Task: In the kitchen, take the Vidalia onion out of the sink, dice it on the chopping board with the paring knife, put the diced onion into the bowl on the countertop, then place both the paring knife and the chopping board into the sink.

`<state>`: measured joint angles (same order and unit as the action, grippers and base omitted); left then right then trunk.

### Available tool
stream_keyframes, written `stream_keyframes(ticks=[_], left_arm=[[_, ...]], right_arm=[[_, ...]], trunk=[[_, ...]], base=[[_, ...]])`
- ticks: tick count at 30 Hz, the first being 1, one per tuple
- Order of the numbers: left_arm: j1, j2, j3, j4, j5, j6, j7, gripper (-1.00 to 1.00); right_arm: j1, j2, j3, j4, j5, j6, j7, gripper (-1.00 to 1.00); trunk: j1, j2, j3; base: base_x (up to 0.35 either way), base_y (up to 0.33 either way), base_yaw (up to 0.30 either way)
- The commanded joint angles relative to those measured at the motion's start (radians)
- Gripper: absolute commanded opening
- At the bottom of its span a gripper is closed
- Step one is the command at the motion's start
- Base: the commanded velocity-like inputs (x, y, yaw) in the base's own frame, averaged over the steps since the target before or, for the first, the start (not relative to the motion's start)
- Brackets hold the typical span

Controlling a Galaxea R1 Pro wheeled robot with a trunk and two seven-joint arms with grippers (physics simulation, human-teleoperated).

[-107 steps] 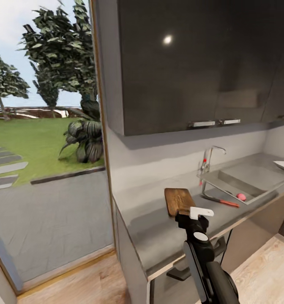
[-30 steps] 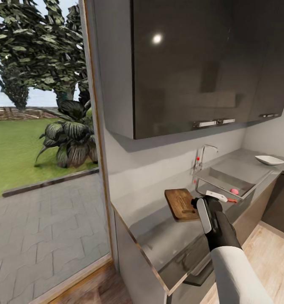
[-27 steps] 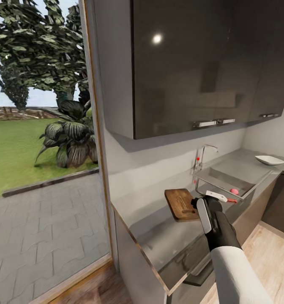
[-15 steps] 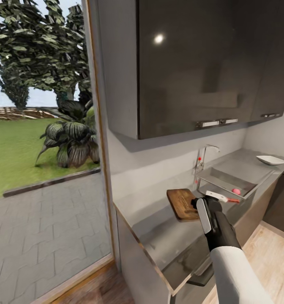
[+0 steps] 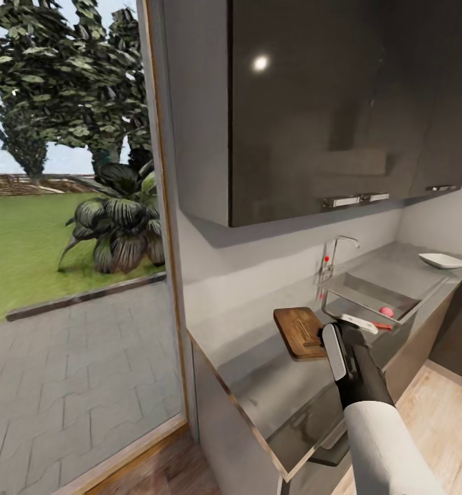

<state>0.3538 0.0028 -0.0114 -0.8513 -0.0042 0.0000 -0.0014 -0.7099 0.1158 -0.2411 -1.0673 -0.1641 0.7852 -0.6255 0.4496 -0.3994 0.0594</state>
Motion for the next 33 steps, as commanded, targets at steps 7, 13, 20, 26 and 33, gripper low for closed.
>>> stream_keyframes(ticks=[7,13,20,26,33], left_arm=[[0.001,0.0,-0.001,0.007,0.0,0.0,-0.001,1.0],[0.001,-0.001,-0.002,0.012,0.0,0.0,-0.001,1.0],[0.0,-0.001,-0.004,0.028,0.0,0.0,-0.001,1.0],[0.0,-0.001,-0.004,0.029,0.0,0.0,0.0,1.0],[0.0,-0.001,-0.005,0.029,-0.002,0.0,-0.001,1.0]], right_arm=[[0.0,0.001,-0.001,-0.001,-0.012,0.0,-0.026,1.0],[0.0,0.002,0.0,-0.002,-0.014,0.0,-0.026,1.0],[0.0,-0.001,-0.018,-0.002,-0.014,0.0,-0.026,1.0],[0.0,0.0,-0.069,-0.002,-0.014,0.0,-0.026,1.0],[0.0,0.003,-0.075,-0.002,-0.014,0.0,-0.026,1.0]], trunk=[[0.0,-0.001,0.0],[0.0,-0.001,0.0],[0.0,-0.001,-0.002],[0.0,-0.001,-0.01],[0.0,-0.001,-0.021]], base=[[0.006,0.016,0.0],[0.052,0.076,0.0],[0.008,0.01,0.0],[0.001,0.0,0.0],[0.089,0.065,0.0]])
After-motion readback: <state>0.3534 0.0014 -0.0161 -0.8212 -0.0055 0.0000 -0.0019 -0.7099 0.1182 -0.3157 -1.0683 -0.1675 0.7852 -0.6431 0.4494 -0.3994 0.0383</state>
